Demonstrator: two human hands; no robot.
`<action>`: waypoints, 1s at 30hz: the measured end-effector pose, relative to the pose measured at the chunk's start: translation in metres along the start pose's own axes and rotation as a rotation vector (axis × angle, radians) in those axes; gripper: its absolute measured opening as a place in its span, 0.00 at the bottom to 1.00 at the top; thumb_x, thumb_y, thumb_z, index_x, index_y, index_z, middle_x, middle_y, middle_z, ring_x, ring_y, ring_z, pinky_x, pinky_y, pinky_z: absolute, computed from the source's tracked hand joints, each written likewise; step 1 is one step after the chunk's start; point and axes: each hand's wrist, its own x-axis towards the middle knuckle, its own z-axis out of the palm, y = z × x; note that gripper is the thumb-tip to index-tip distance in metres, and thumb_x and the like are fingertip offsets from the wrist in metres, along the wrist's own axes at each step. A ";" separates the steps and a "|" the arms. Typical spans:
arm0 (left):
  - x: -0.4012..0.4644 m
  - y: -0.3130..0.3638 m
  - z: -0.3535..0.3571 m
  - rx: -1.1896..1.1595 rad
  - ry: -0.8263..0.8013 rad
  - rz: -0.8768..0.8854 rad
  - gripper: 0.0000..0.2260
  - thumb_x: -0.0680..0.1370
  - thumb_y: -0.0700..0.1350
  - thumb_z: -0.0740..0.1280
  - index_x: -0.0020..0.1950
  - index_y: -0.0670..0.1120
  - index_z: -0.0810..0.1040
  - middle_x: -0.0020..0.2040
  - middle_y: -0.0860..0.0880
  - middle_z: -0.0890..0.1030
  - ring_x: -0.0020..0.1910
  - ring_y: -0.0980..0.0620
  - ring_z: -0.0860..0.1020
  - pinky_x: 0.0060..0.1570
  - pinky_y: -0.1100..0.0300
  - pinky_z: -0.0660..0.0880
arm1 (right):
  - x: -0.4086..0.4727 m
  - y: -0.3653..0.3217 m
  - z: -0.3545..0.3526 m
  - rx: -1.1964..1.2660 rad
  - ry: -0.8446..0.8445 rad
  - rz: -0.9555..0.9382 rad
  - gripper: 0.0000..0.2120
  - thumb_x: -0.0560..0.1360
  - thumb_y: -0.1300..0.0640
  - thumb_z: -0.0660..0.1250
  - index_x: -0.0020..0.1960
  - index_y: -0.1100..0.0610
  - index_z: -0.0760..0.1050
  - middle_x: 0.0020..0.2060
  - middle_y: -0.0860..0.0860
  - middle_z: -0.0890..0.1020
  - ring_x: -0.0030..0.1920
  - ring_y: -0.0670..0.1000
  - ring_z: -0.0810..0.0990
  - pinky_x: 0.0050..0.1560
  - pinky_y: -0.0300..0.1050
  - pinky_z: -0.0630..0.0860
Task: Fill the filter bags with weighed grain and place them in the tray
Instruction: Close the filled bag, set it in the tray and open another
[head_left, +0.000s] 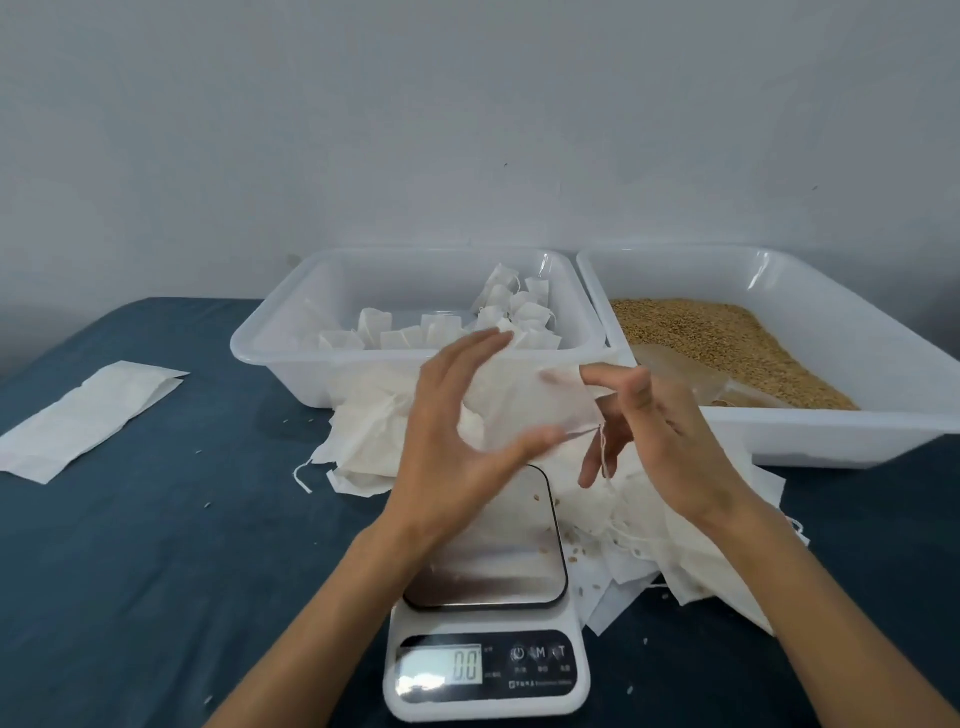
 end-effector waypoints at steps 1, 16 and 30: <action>-0.002 0.001 0.002 0.040 -0.066 0.042 0.33 0.72 0.58 0.77 0.75 0.54 0.73 0.72 0.62 0.72 0.76 0.59 0.67 0.76 0.60 0.62 | -0.001 -0.005 -0.001 0.001 -0.022 0.019 0.44 0.69 0.19 0.53 0.63 0.53 0.80 0.31 0.69 0.78 0.30 0.58 0.85 0.33 0.63 0.75; -0.016 0.013 0.019 -0.305 -0.272 -0.106 0.09 0.77 0.45 0.72 0.56 0.53 0.79 0.50 0.52 0.84 0.51 0.51 0.82 0.52 0.55 0.79 | 0.011 -0.076 -0.007 -0.553 -0.424 0.052 0.58 0.58 0.12 0.41 0.50 0.57 0.84 0.40 0.48 0.85 0.28 0.49 0.85 0.36 0.44 0.73; -0.012 0.002 0.021 -0.531 -0.241 -0.273 0.09 0.74 0.38 0.76 0.52 0.40 0.80 0.47 0.55 0.83 0.44 0.55 0.82 0.45 0.60 0.80 | 0.065 0.012 -0.160 -1.039 -0.085 0.429 0.19 0.72 0.43 0.76 0.58 0.51 0.80 0.51 0.47 0.84 0.48 0.48 0.81 0.50 0.43 0.77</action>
